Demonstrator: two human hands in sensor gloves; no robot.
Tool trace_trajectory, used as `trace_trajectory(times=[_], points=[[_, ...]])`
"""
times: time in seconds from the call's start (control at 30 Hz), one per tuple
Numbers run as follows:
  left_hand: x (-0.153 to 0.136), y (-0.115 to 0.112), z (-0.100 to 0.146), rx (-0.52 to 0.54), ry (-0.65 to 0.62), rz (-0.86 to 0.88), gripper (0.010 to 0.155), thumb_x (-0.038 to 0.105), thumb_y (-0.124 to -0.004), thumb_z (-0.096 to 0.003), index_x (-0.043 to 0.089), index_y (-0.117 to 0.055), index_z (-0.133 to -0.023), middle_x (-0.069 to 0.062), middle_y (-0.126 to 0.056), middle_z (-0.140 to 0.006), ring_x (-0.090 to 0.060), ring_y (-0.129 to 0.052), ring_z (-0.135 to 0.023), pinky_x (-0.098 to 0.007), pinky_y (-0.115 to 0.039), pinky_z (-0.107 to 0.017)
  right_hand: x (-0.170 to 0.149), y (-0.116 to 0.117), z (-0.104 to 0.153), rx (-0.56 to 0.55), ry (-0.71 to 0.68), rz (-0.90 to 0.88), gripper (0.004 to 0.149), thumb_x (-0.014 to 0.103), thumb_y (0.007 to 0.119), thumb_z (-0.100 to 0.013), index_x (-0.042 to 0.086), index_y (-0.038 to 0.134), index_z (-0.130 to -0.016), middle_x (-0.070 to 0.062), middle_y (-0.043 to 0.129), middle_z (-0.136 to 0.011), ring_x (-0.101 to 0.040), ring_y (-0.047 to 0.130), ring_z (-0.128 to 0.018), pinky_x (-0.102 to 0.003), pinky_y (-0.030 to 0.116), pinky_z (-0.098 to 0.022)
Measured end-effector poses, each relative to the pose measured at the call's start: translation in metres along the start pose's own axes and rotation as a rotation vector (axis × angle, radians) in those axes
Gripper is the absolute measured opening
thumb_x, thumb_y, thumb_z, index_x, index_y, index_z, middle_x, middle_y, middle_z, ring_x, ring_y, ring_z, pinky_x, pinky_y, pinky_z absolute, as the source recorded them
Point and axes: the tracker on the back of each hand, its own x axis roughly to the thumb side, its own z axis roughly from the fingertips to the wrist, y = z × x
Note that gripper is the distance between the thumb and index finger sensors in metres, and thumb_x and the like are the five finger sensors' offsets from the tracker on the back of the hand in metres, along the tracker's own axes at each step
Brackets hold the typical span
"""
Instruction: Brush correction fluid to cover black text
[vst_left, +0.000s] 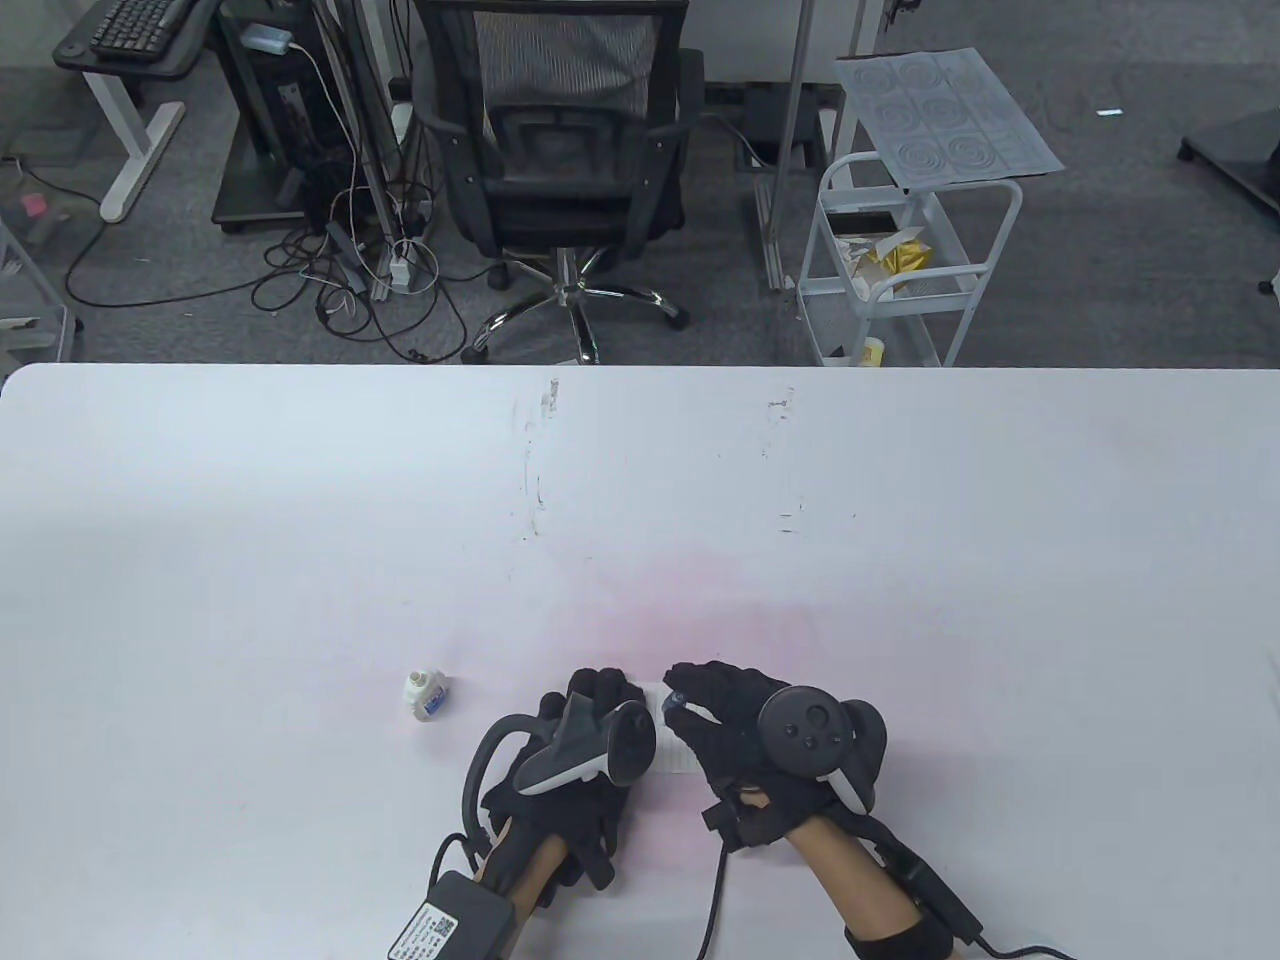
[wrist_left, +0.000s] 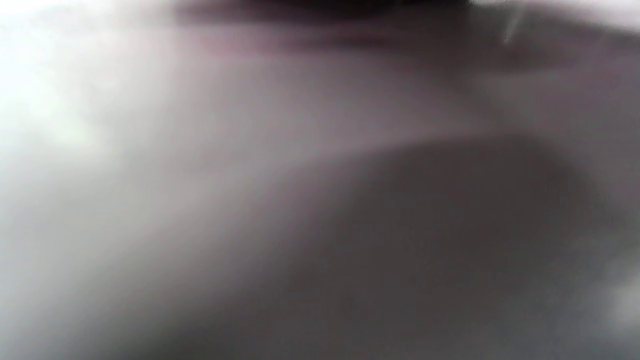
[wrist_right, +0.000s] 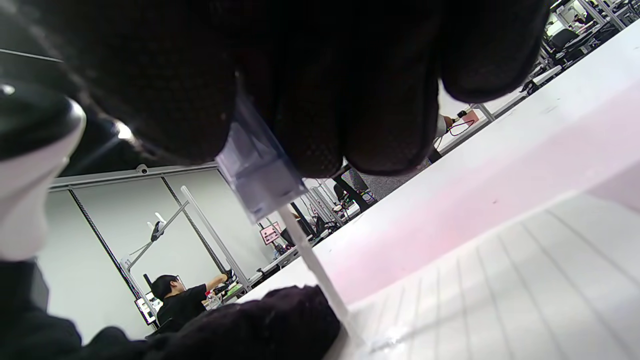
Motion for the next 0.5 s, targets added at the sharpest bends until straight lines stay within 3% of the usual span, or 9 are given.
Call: trace_trajectory(times=[0.5], points=[[0.0,0.0,0.0,0.0,0.0,0.0,0.065,0.046,-0.048,-0.0529,0.03,-0.017,-0.108,-0.001,-0.012,-0.117,-0.029,-0.022,-0.113,-0.048,-0.032,-0.083,0.0011,0.0016,-0.0009,0.0,-0.008,-0.01,0.045,0.041,0.093,-0.031,0.024,0.09,-0.072,-0.003,0.095,-0.069,-0.031,0.102,-0.057,-0.055,0.075,-0.053]])
